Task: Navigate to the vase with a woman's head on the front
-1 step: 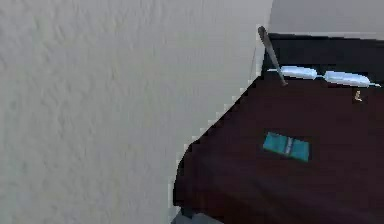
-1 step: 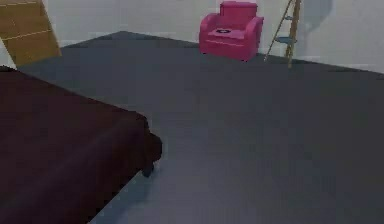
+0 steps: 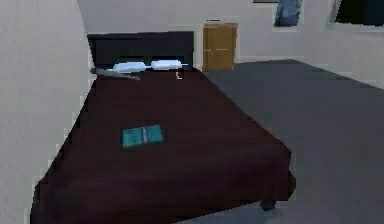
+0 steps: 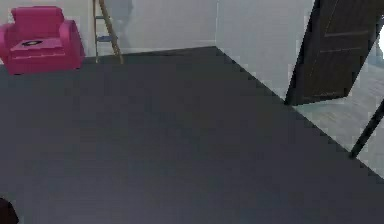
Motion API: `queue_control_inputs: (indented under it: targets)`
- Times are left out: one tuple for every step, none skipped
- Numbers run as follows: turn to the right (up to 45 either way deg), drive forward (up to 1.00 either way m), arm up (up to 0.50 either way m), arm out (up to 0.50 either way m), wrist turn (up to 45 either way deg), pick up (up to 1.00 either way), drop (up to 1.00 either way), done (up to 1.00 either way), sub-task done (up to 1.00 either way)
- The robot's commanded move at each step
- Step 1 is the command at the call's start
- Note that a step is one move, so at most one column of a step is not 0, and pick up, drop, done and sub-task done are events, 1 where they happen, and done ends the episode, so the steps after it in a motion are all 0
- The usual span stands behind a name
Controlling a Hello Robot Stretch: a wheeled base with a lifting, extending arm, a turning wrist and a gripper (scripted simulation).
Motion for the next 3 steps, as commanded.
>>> queue_control_inputs:
  targets:
    - [45.0,0.0,0.0,0.0,0.0,0.0,0.0,0.0,0.0]
    - [45.0,0.0,0.0,0.0,0.0,0.0,0.0,0.0,0.0]
    - [30.0,0.0,0.0,0.0,0.0,0.0,0.0,0.0,0.0]
